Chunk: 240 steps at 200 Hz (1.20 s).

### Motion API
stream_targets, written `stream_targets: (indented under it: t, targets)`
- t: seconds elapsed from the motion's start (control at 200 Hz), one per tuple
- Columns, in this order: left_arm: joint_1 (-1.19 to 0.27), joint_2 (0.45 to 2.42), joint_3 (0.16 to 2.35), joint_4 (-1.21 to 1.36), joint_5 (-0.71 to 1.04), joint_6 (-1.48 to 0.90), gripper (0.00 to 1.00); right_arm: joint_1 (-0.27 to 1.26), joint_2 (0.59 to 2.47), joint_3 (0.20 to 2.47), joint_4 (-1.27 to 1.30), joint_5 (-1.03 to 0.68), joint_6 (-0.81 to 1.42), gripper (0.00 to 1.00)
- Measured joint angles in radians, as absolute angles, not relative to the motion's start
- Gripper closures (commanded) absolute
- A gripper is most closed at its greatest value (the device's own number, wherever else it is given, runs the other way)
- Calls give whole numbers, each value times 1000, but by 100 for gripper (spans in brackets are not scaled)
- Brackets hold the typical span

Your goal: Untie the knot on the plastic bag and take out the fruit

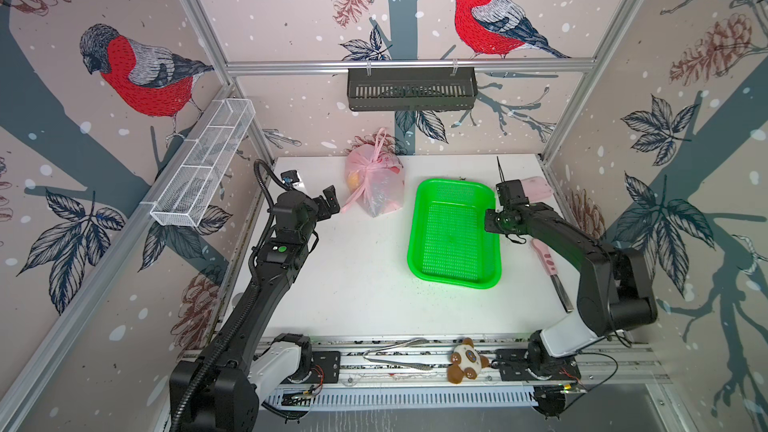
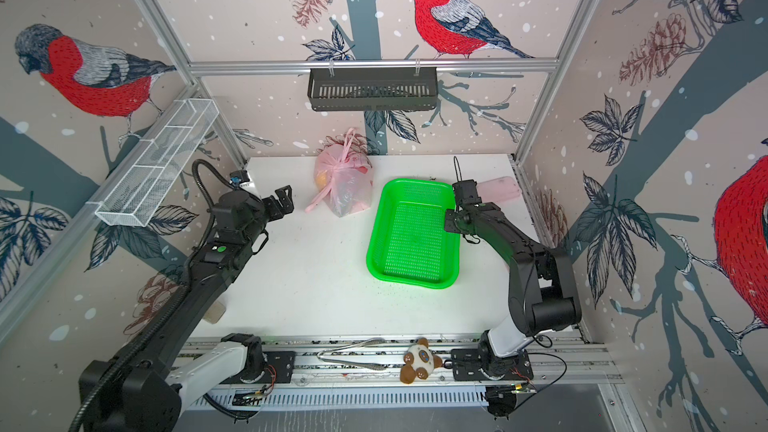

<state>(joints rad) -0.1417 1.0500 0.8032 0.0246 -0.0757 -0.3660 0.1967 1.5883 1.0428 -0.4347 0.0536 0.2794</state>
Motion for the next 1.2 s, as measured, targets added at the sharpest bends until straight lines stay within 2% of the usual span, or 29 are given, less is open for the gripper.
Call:
stream_targets:
  t: [0.44, 0.846, 1.056, 1.201]
  targets:
    - [-186, 1084, 820, -9, -80, -371, 2, 188, 1595, 1081, -468, 52, 28, 96]
    - [-200, 1132, 865, -10, -79, -389, 2, 169, 1576, 1054, -477, 52, 2, 89]
    - [-200, 1144, 870, -10, -80, -395, 2, 163, 1580, 1045, -469, 50, 13, 78]
    - [-200, 1178, 895, -10, -82, -402, 2, 162, 1579, 1051, -488, 65, 11, 67]
